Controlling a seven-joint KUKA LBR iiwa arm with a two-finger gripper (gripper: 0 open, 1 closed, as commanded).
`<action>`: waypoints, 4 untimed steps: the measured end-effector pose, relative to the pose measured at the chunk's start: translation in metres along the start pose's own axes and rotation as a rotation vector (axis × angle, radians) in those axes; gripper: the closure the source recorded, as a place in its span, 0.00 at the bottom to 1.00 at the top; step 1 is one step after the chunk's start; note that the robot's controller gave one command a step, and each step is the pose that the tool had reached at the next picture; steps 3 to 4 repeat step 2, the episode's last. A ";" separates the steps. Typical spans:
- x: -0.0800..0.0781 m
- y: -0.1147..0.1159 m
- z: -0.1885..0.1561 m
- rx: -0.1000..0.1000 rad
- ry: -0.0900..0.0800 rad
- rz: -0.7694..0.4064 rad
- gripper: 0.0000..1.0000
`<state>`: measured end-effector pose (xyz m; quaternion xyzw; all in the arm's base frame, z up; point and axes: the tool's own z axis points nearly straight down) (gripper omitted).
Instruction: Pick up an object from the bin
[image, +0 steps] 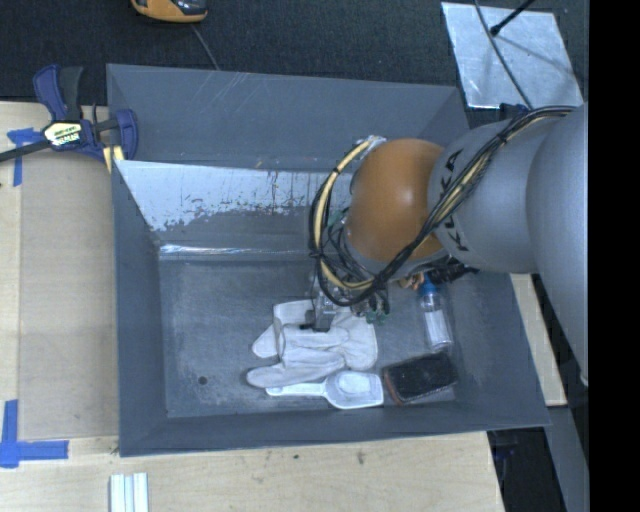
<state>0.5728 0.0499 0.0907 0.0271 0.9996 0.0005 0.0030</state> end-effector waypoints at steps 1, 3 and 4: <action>0.000 0.000 0.000 0.000 0.000 0.000 1.00; -0.046 -0.009 -0.174 0.000 -0.007 0.003 1.00; -0.046 -0.009 -0.174 0.000 -0.007 0.003 1.00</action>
Offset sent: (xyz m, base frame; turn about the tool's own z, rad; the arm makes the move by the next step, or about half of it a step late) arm 0.0420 -0.0114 0.1694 0.0028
